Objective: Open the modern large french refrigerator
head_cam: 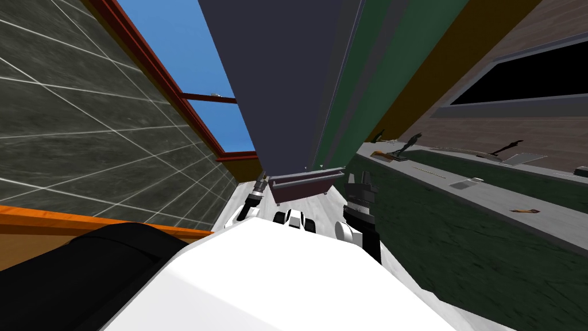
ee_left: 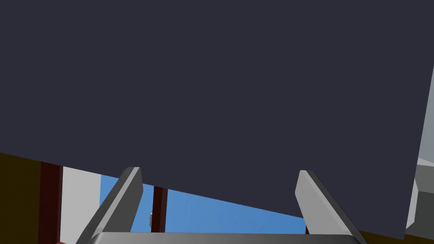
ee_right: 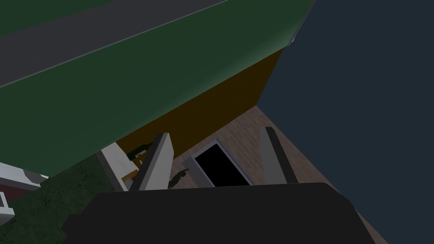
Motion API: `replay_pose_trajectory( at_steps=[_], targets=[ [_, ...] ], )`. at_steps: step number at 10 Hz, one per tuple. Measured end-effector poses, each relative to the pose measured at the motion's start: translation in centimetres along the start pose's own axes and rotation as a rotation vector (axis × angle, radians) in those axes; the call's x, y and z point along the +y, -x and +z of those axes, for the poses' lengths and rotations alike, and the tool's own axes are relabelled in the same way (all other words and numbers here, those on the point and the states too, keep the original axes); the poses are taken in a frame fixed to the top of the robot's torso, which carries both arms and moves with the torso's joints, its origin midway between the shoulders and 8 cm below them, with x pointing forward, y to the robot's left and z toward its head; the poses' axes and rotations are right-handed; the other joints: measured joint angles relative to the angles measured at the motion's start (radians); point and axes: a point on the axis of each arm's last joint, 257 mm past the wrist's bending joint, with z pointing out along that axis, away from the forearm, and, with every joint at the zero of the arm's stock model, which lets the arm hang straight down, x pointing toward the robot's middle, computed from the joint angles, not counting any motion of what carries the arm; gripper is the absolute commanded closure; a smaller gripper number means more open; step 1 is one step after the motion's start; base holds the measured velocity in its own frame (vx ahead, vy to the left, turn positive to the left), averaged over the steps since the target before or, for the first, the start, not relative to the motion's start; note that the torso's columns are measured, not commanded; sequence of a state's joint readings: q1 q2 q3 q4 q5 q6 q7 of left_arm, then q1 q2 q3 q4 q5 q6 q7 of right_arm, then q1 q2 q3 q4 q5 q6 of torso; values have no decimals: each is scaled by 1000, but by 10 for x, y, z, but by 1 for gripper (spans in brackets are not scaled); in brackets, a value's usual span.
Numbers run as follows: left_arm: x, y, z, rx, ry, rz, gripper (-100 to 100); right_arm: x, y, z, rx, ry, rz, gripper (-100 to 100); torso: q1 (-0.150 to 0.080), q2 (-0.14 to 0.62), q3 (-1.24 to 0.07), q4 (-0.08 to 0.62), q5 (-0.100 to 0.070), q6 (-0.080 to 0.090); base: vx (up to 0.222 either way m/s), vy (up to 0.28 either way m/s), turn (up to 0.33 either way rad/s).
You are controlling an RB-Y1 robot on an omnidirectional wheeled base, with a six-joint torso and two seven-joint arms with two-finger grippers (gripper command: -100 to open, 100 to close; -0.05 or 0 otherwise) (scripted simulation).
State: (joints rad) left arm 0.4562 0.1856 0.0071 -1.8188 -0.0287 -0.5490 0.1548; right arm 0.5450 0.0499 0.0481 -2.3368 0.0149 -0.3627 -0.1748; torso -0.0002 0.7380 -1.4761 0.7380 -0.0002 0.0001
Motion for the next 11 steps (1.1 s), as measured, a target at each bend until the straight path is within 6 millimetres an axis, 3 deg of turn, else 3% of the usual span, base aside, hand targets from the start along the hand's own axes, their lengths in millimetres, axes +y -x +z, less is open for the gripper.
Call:
replay_pose_trajectory(
  at_steps=[11],
  targets=[
    [83,35,-36,-59,116,-17,-100,0,0,0,0,0,0,0,0,0,0,0,0,0,42,-38,29]
  ],
)
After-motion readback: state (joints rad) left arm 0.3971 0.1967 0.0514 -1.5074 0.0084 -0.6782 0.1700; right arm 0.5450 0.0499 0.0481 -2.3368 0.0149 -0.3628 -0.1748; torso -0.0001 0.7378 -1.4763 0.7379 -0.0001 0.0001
